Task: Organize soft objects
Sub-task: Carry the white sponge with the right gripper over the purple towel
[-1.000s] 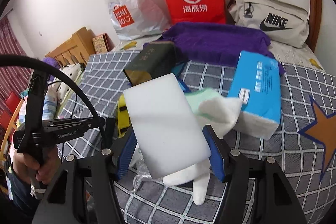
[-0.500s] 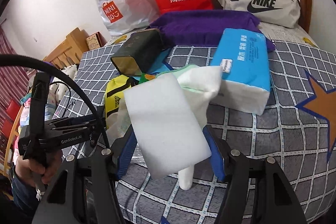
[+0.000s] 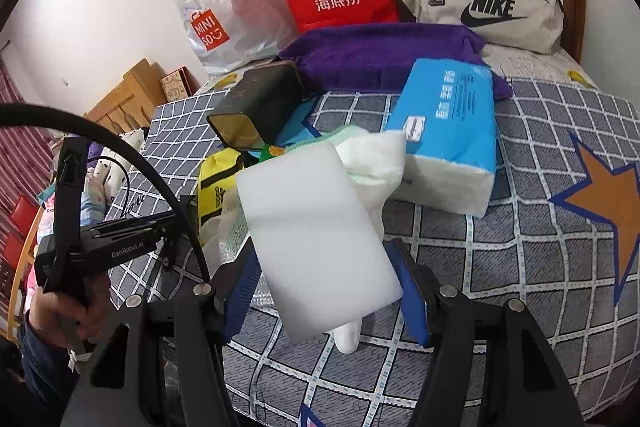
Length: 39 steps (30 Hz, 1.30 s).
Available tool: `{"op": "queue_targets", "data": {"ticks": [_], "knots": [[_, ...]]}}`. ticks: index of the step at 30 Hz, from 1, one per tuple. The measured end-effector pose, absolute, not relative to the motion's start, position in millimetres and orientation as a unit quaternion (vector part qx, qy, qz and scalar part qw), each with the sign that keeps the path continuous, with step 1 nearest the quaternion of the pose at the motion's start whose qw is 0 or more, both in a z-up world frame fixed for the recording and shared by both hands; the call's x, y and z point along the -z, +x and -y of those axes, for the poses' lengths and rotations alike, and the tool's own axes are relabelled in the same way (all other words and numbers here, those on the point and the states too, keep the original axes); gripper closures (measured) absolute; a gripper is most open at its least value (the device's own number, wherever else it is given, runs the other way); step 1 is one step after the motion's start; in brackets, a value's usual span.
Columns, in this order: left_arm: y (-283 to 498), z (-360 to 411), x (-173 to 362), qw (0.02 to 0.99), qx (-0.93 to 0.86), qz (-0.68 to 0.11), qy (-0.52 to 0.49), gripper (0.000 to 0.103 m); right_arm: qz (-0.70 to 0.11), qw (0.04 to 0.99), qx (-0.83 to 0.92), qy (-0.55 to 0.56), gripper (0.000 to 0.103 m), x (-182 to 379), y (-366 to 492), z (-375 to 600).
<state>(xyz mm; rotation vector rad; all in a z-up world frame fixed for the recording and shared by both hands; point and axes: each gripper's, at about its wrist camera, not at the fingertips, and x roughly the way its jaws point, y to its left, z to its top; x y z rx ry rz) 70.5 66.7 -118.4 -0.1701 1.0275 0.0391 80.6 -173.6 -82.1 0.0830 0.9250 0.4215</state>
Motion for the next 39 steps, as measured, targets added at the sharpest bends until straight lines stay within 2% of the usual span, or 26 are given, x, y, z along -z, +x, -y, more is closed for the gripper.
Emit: {"op": "queue_targets", "data": {"ticks": [21, 39], "knots": [[123, -89, 53, 0.891, -0.002, -0.442, -0.098, 0.083, -0.410, 0.889, -0.202, 0.015, 0.041, 37, 124, 166], [239, -107, 20, 0.907, 0.015, -0.412, -0.092, 0.083, -0.396, 0.906, -0.152, -0.010, 0.041, 16, 254, 190]]}}
